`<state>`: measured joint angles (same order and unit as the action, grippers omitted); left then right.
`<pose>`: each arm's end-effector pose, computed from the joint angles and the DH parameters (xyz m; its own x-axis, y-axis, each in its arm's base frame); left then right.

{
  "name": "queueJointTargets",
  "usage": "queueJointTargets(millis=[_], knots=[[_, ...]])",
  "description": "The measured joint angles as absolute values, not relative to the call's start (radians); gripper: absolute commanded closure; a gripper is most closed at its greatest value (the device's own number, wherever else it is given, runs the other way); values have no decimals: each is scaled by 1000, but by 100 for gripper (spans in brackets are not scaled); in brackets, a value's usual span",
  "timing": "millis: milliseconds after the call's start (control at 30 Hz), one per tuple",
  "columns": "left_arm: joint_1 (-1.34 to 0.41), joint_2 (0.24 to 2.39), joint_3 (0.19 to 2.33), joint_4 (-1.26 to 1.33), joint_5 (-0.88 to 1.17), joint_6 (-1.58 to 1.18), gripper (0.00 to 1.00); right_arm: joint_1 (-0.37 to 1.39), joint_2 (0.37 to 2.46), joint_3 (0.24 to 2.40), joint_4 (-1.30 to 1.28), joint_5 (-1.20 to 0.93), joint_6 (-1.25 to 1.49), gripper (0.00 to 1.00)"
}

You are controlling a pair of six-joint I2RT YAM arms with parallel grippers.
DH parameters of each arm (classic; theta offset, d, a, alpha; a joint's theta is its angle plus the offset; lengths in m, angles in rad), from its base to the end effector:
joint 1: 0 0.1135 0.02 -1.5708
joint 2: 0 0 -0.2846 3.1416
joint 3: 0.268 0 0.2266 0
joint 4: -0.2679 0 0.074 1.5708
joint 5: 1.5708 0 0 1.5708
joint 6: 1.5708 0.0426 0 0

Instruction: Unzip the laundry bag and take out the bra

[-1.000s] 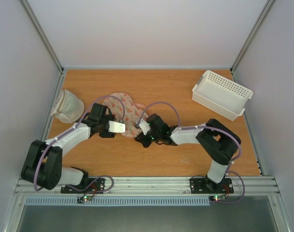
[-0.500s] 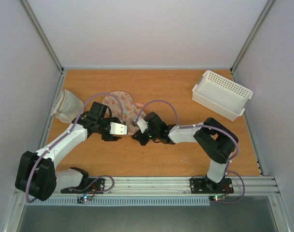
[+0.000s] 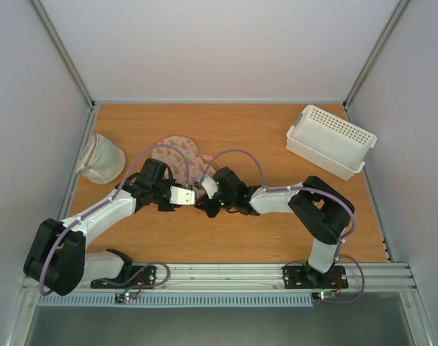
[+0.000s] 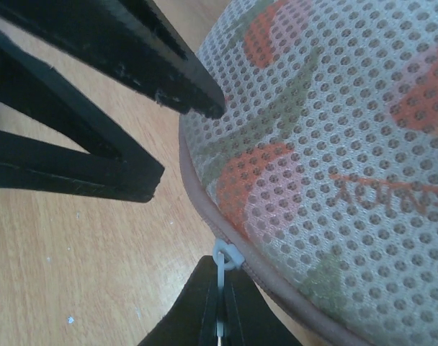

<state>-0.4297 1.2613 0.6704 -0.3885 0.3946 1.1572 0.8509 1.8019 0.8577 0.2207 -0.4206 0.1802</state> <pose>0.1854 -0.1030 0.2186 0.2273 0.8257 -0.5163 0.9239 -0.0153 0.3823 0.2154 0.2720 0.1740 -0.5885 -0.4230 -0.6890 -0.7955 0.4549 0.4002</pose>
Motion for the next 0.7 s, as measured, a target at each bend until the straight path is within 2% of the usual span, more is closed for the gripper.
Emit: queueJointTargets(millis=[233,633,700], knots=[[-431,1262,638,-356,389,1179,71,851,1801,858,221,-426,180,99],[-434,1263,618,-309,377,1219,99,851,1787,859,220,-436,180,99],[-434,1263,616,-304,376,1219,99,851,1787,859,220,-438,180,99]])
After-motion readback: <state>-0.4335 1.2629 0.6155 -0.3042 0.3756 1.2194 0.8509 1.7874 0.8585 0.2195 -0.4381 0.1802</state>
